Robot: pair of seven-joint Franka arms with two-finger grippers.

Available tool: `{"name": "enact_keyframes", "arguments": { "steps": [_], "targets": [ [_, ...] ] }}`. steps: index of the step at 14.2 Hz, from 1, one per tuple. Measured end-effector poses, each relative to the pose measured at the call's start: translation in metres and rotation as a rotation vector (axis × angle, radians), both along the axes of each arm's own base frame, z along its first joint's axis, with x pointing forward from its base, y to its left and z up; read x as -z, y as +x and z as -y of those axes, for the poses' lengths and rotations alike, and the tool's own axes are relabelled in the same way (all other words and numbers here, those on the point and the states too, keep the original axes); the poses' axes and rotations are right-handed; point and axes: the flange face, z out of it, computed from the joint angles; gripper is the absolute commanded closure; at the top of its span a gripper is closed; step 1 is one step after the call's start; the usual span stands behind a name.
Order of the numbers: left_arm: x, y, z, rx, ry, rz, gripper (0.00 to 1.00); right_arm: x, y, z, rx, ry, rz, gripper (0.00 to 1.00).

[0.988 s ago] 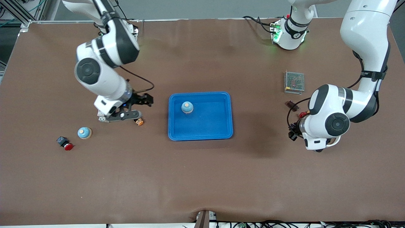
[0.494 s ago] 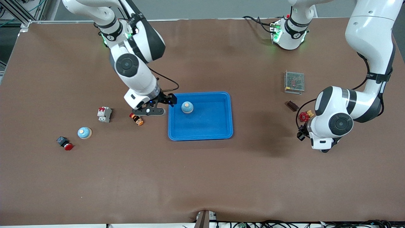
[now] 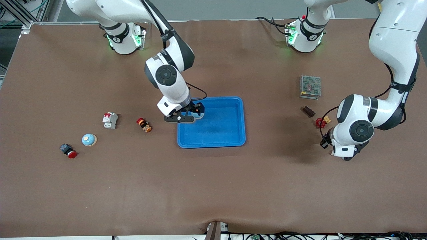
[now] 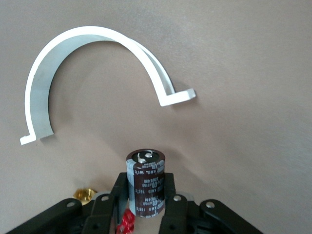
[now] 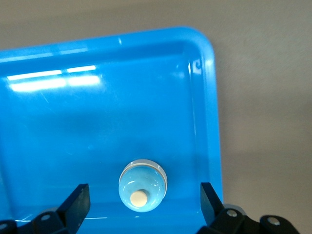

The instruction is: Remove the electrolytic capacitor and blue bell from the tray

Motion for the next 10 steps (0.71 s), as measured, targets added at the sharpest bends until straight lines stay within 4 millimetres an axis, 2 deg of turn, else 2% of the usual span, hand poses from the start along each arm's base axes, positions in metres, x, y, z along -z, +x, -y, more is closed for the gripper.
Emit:
{"name": "enact_keyframes", "arguments": {
  "steps": [3, 5, 6, 7, 8, 9, 10],
  "targets": [
    [0.012, -0.005, -0.009, 0.013, -0.012, -0.008, 1.00, 0.031, -0.010, -0.012, -0.022, -0.012, -0.004, 0.00],
    [0.016, -0.007, -0.014, 0.011, -0.017, -0.010, 0.69, 0.046, -0.012, -0.015, -0.027, -0.017, -0.003, 0.00],
    [0.016, -0.007, -0.015, 0.009, -0.018, -0.010, 0.57, 0.053, -0.013, -0.015, -0.028, -0.018, -0.002, 0.00],
    [0.016, -0.007, -0.016, 0.009, -0.018, -0.010, 0.40, 0.059, -0.014, -0.016, -0.029, -0.019, 0.000, 0.00],
    [0.016, -0.007, -0.016, 0.009, -0.018, -0.009, 0.17, 0.065, -0.015, -0.017, -0.031, -0.019, 0.003, 0.00],
    [0.016, -0.007, -0.016, 0.009, -0.019, -0.007, 0.00, 0.070, -0.015, -0.018, -0.032, -0.018, 0.006, 0.00],
    [0.016, -0.006, -0.016, 0.009, -0.020, -0.002, 0.00, 0.075, -0.016, -0.018, -0.033, -0.019, 0.008, 0.00]
  ]
}}
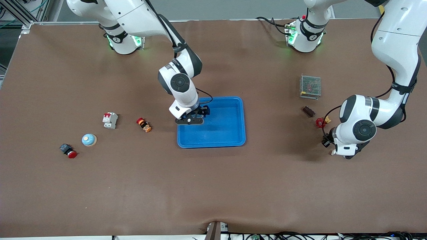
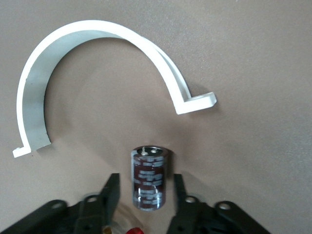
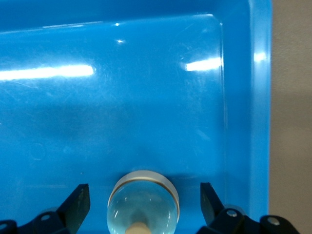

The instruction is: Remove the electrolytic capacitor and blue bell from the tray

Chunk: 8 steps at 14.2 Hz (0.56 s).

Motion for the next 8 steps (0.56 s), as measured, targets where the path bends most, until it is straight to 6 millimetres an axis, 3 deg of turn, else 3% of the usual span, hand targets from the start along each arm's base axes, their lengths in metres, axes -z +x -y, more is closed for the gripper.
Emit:
{"name": "enact_keyframes", "arguments": {
  "steps": [3, 8],
  "targets": [
    [-0.009, 0.006, 0.000, 0.000, 0.000, 0.021, 0.00, 0.009, -0.004, -0.002, -0.006, -0.006, -0.005, 0.00],
    [-0.047, 0.015, 0.013, 0.039, 0.002, 0.072, 0.00, 0.022, -0.015, -0.009, -0.028, -0.022, -0.018, 0.00]
  ]
}}
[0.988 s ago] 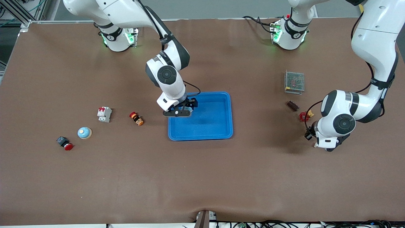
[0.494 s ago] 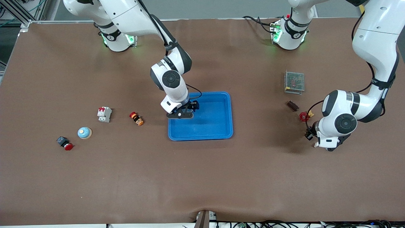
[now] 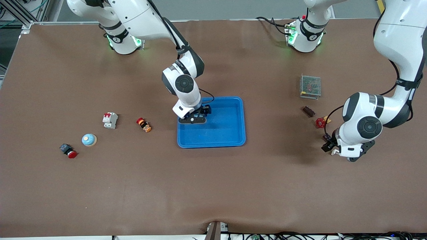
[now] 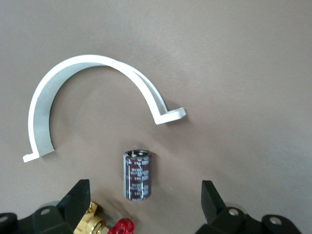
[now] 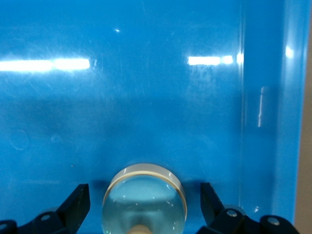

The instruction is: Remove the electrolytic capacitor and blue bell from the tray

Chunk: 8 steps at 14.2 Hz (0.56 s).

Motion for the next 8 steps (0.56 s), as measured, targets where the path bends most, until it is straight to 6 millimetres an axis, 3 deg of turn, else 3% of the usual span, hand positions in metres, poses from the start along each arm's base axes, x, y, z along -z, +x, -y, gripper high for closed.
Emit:
{"name": "enact_keyframes", "arguments": {
  "steps": [3, 4, 6, 8],
  "targets": [
    [-0.029, 0.000, 0.008, 0.067, 0.013, -0.001, 0.00, 0.002, -0.002, -0.001, -0.004, -0.004, -0.001, 0.00],
    [-0.043, -0.001, 0.013, 0.090, 0.019, 0.003, 0.00, 0.002, -0.001, 0.000, -0.004, -0.004, -0.001, 0.06],
    [-0.072, -0.002, 0.018, 0.145, 0.035, 0.017, 0.00, 0.002, -0.001, 0.000, -0.003, -0.004, 0.000, 0.33],
    [-0.099, -0.004, 0.018, 0.197, 0.046, 0.024, 0.00, 0.001, 0.000, 0.000, -0.002, -0.004, 0.002, 0.45]
  ]
}}
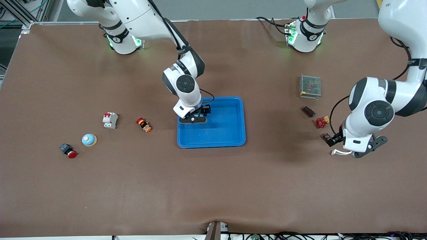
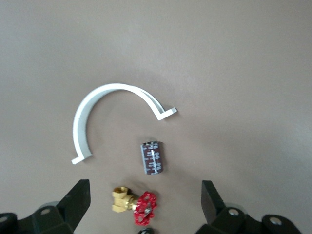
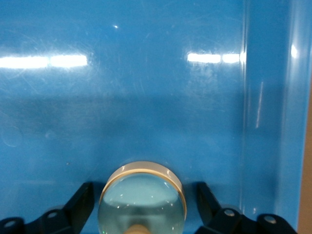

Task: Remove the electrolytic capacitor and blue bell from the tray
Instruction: 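Set the capacitor by the valve while the right gripper lifts the bell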

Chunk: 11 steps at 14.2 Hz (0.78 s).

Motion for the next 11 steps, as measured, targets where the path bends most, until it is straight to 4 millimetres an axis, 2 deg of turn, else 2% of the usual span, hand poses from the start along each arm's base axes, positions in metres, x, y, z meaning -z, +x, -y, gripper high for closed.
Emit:
{"name": "enact_keyframes", "arguments": {
  "steps": [2, 6, 9, 11],
  "targets": [
    [-0.028, -0.001, 0.001, 0.032, -0.024, 0.003, 0.00, -0.004, 0.001, 0.000, 0.002, 0.002, 0.003, 0.51],
    [-0.085, 0.001, -0.001, 0.053, -0.045, -0.040, 0.00, -0.005, 0.002, 0.000, 0.002, 0.001, 0.002, 0.52],
    [-0.115, 0.002, 0.012, 0.106, -0.063, -0.056, 0.00, -0.008, 0.004, 0.001, 0.001, 0.000, 0.002, 0.52],
    [-0.132, -0.001, 0.016, 0.145, -0.082, -0.046, 0.00, -0.018, 0.012, 0.009, -0.017, -0.017, -0.019, 0.52]
  ]
}}
